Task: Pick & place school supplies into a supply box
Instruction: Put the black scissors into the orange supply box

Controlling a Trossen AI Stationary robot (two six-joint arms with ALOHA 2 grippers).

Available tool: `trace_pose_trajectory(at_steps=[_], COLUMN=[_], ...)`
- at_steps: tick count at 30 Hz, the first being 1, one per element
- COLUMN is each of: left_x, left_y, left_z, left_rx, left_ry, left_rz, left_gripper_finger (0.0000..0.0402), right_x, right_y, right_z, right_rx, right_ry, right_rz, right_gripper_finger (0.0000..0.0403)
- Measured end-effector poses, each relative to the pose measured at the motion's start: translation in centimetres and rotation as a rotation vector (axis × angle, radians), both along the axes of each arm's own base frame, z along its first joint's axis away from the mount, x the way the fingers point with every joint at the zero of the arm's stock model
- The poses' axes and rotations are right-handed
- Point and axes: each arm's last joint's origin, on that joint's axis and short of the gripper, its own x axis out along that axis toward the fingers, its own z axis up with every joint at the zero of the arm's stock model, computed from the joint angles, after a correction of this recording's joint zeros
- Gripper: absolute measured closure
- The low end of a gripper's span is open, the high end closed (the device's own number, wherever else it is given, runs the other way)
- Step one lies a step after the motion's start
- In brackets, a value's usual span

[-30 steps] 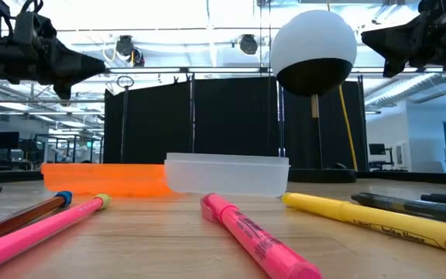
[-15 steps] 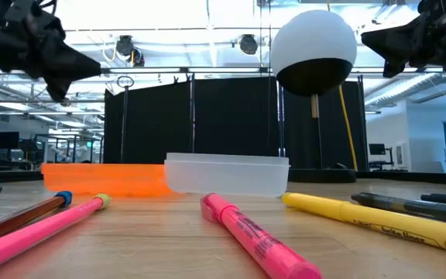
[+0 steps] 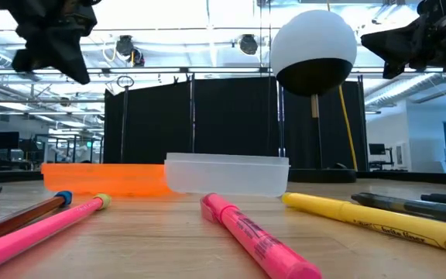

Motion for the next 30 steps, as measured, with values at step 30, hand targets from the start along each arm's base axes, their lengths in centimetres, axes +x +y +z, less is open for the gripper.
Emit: trace_pose_trajectory(at_steps=[30], left_x=[8.0], left_y=[-15.8], left_z=[-6.9], left_rx=[-0.408], left_ry=[0.42], left_rz=[0.46], left_gripper_finger=[0.0385], right_x=[0.0], right_y=[0.0], right_z=[-0.2], right_rx=[-0.01], right_ry=[0.026], right_rz=[-0.003], right_gripper_finger=[0.0403])
